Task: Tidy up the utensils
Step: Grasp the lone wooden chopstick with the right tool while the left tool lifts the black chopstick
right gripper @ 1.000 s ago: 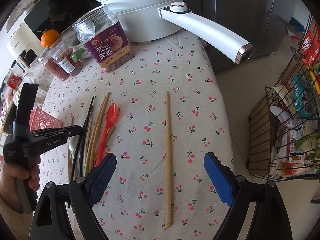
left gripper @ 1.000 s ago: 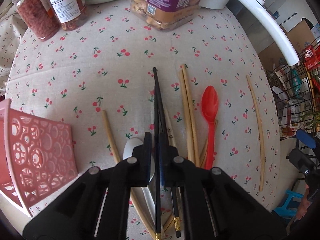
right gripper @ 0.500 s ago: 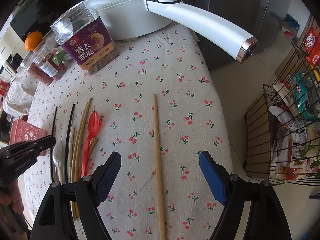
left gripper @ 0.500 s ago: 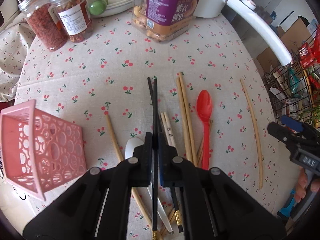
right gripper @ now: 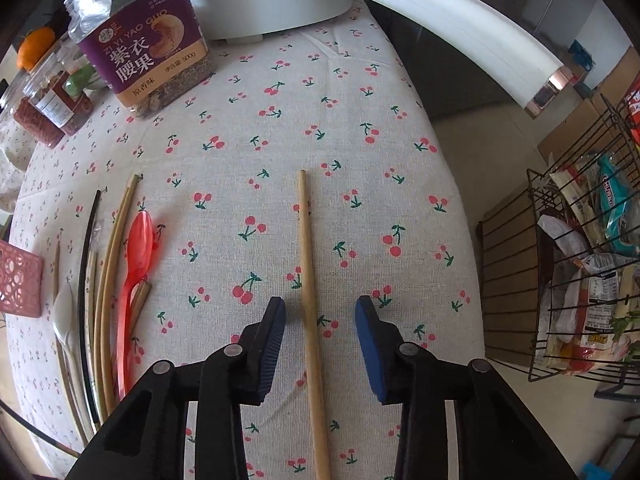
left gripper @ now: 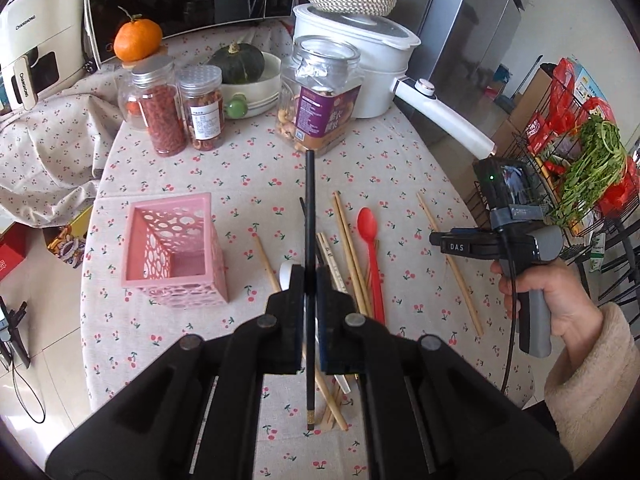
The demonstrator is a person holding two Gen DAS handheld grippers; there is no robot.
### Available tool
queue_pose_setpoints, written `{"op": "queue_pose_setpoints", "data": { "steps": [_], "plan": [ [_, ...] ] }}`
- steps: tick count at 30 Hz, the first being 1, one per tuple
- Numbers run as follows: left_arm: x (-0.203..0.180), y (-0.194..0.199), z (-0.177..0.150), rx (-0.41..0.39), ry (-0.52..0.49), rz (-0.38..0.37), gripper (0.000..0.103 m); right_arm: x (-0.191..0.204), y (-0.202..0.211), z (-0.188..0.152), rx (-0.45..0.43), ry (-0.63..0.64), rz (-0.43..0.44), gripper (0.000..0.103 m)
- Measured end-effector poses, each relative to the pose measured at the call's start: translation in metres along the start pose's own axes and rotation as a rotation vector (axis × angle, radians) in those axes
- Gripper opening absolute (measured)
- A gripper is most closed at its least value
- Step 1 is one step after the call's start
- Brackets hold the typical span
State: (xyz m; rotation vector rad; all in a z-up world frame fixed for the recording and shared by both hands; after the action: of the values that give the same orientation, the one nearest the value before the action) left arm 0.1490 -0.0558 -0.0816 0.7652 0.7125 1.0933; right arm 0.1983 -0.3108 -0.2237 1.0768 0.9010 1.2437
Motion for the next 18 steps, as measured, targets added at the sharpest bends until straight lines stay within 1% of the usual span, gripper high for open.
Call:
{"op": "queue_pose_setpoints", "data": {
  "steps": [1, 2, 3, 6, 9, 14, 18],
  "plan": [
    [0.002, 0.002, 0.000, -0.007, 0.002, -0.003, 0.006, 0.003, 0.000, -0.001, 0.000, 0.011, 0.007, 0.024],
    [0.004, 0.004, -0.001, -0.012, 0.006, -0.008, 0.006, 0.006, 0.001, -0.001, 0.002, 0.019, 0.012, 0.011],
    [0.006, 0.006, -0.003, -0.019, 0.012, -0.011, 0.006, 0.008, 0.001, -0.003, 0.005, 0.020, 0.019, 0.007],
    [0.012, 0.016, -0.006, -0.049, 0.019, -0.009, 0.006, 0.012, 0.008, -0.004, -0.005, -0.006, 0.038, 0.007],
    [0.016, 0.032, -0.006, -0.092, 0.013, -0.013, 0.006, 0.019, 0.031, -0.004, -0.060, -0.021, 0.079, 0.007],
    [0.025, 0.067, -0.001, -0.196, 0.011, -0.006, 0.006, 0.046, 0.090, -0.004, -0.209, 0.012, 0.143, 0.007],
    [0.039, 0.099, 0.011, -0.310, 0.047, -0.002, 0.006, 0.068, 0.137, -0.008, -0.335, 0.055, 0.187, 0.007]
  ]
}}
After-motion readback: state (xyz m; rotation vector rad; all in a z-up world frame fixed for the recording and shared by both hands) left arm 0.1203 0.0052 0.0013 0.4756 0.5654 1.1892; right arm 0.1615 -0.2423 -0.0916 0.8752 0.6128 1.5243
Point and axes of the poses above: each gripper's, at about its wrist camera, not at the fingertips, and y roughly against the way its jaws point, x to its left, z to its top, the point moved 8 cm from there along -y, roughly the way its jaws point, and after that the axes turned 3 degrees about z, right-handed, at the moved point
